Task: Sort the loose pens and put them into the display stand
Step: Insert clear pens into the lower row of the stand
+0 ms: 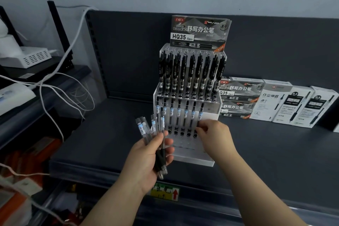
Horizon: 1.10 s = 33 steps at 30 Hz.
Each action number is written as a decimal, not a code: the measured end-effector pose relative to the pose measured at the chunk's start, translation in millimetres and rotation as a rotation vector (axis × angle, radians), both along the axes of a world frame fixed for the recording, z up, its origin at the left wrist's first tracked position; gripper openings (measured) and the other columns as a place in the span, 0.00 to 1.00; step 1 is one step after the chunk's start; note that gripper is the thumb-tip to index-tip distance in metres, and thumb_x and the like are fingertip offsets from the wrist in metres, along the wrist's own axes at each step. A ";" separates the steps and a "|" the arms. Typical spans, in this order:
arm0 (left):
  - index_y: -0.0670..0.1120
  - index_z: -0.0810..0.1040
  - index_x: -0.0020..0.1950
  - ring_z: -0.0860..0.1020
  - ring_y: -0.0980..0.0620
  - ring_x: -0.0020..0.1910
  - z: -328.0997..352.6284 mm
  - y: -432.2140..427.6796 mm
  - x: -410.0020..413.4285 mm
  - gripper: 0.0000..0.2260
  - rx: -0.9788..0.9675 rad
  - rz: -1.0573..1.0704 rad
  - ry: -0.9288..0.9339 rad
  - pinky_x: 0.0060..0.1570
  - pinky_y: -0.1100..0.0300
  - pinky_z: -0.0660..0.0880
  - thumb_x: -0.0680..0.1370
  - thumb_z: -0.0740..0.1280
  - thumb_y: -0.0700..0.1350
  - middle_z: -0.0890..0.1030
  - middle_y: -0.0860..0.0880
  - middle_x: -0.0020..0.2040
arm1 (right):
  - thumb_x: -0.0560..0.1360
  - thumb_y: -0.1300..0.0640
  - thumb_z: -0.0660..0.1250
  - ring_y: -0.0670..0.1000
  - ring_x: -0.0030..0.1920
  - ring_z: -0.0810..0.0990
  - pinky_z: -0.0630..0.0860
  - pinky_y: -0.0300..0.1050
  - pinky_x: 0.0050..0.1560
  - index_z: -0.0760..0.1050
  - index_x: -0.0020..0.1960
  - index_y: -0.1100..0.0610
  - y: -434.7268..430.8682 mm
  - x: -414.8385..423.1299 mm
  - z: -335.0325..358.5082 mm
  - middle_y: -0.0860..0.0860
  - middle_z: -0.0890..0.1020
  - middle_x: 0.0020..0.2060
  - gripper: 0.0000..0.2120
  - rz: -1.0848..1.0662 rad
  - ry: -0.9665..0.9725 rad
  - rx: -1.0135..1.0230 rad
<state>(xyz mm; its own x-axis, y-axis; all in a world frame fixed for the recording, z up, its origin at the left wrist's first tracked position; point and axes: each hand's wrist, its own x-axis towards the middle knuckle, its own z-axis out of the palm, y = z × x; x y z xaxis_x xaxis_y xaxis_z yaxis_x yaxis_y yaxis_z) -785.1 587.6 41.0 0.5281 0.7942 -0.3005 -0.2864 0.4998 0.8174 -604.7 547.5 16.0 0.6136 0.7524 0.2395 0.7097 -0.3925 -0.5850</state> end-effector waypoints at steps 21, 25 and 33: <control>0.44 0.82 0.54 0.81 0.47 0.51 -4.7 -10.7 16.8 0.10 0.104 -0.055 0.010 0.45 0.51 0.78 0.77 0.64 0.44 0.83 0.45 0.51 | 0.75 0.58 0.68 0.42 0.28 0.74 0.73 0.37 0.32 0.81 0.41 0.53 -37.5 -40.2 34.2 0.47 0.80 0.29 0.05 0.188 0.631 0.224; 0.44 0.81 0.53 0.76 0.53 0.31 -3.0 -4.8 10.4 0.09 0.078 -0.010 0.053 0.34 0.56 0.77 0.77 0.65 0.44 0.77 0.49 0.35 | 0.75 0.57 0.67 0.43 0.30 0.76 0.74 0.35 0.31 0.79 0.42 0.52 -31.5 -10.2 36.7 0.46 0.81 0.32 0.04 -0.083 0.444 0.455; 0.44 0.78 0.54 0.68 0.56 0.24 -3.1 -5.2 7.4 0.09 0.102 0.041 0.098 0.23 0.64 0.66 0.78 0.64 0.47 0.76 0.49 0.30 | 0.77 0.58 0.64 0.43 0.35 0.74 0.65 0.31 0.31 0.78 0.46 0.54 -12.4 2.5 -1.6 0.49 0.78 0.37 0.05 -0.093 0.157 0.199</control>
